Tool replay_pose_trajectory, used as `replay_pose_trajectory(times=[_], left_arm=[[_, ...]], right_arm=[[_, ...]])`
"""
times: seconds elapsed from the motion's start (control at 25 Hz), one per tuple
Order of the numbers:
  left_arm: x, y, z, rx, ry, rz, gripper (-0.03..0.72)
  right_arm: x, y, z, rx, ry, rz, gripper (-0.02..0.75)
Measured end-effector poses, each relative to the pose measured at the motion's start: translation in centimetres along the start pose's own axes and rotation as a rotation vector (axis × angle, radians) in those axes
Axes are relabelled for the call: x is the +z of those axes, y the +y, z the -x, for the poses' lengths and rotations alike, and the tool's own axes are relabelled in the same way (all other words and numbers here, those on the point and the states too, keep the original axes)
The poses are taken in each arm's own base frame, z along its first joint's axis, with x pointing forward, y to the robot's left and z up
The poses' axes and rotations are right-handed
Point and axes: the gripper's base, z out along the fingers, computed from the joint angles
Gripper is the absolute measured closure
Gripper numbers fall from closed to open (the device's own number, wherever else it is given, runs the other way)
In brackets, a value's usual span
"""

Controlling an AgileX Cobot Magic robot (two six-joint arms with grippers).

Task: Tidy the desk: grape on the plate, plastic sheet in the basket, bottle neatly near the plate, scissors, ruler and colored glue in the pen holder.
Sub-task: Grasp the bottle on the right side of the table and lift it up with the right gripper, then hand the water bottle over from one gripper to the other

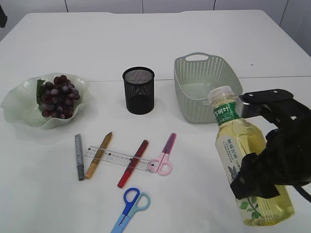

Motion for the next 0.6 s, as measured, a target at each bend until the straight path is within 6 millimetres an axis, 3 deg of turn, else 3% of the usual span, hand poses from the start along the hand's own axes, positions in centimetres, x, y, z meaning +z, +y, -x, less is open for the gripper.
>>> replay_pose_trajectory(times=[0.28, 0.6], left_arm=[[0.0, -0.1, 0.0, -0.004, 0.001, -0.011, 0.254], [0.0, -0.1, 0.0, -0.006, 0.001, -0.013, 0.254]], right_arm=[[-2.6, 0.9, -0.7, -0.018, -0.161, 0.043, 0.321], [-2.7, 1.6, -0.5, 0.065, -0.189, 0.136, 0.321]])
